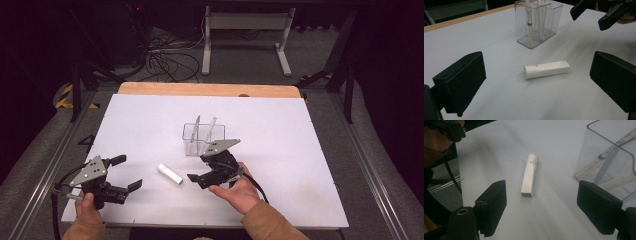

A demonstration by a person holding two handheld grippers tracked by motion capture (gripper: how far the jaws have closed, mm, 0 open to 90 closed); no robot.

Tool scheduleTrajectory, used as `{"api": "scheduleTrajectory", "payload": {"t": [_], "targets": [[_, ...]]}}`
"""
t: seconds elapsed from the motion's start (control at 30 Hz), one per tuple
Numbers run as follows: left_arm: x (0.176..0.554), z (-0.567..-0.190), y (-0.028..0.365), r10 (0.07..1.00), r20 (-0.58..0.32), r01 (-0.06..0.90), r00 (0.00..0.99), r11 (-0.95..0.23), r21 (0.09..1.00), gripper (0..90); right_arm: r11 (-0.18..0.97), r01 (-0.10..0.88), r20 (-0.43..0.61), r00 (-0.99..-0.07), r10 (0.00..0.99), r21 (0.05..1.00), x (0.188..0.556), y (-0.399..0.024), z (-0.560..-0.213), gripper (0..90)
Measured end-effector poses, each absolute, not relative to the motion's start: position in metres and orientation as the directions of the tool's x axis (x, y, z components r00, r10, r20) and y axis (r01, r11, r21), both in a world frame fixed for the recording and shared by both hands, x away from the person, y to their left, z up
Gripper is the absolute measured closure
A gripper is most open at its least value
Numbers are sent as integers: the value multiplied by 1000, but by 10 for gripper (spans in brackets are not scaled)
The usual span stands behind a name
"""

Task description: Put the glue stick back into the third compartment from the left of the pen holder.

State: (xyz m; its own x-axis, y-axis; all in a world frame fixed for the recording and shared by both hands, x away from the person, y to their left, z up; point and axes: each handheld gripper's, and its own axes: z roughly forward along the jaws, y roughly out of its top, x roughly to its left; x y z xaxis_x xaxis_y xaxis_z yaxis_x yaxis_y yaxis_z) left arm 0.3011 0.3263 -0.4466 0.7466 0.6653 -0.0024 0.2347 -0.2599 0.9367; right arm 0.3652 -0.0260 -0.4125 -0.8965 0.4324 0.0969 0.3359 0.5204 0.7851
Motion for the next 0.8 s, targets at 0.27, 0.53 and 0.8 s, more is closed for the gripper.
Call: {"api": "scheduleTrajectory", "payload": {"t": [0.27, 0.53, 0.8], "targets": [[301, -448, 327, 665, -17, 246, 747, -252, 936, 12, 559, 332, 87, -904, 419, 760, 369, -5, -416, 292], [301, -448, 327, 671, -5, 242, 742, -260, 935, 12, 604, 324, 64, -910, 411, 728, 372, 14, -421, 334], [301, -448, 329, 673, -16, 248, 740, -251, 936, 12, 629, 314, 49, -914, 402, 711, 375, 32, -426, 353]]}}
